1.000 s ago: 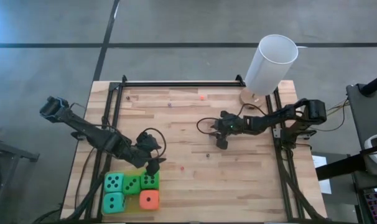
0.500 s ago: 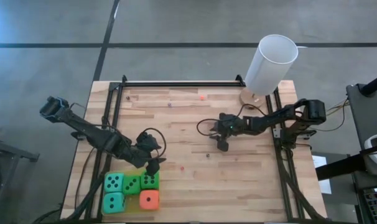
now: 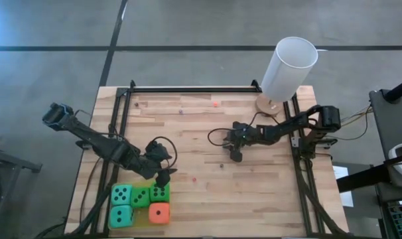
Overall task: Pick & Place Dice
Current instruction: Put the blue dice into the yellow bin
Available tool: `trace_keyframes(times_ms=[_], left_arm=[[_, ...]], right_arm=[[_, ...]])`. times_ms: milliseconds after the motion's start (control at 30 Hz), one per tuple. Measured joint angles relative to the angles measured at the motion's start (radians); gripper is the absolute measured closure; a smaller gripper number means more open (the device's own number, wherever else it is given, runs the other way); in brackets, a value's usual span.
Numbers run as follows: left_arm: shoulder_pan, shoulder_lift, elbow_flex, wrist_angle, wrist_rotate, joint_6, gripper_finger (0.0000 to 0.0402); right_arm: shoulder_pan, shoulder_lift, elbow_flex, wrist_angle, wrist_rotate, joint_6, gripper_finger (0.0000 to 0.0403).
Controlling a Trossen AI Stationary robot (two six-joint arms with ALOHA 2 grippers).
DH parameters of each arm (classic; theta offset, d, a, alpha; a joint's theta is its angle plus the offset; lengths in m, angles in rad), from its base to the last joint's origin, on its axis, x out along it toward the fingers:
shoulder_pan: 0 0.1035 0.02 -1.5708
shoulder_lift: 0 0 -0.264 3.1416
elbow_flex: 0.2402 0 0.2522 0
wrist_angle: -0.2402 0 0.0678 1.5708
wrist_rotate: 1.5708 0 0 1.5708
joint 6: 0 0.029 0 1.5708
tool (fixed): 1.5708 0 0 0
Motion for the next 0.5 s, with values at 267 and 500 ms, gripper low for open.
trace_keyframes(times_ms=[267,500], left_arm=[[0.000,0.000,0.000,0.000,0.000,0.000,0.0096],[0.000,0.000,0.000,0.000,0.000,0.000,0.0096]], right_arm=[[0.000,0.019,0.022,-0.020,-0.009,-0.018,0.0268],[0.000,0.021,0.024,-0.020,-0.017,-0.022,0.0343]])
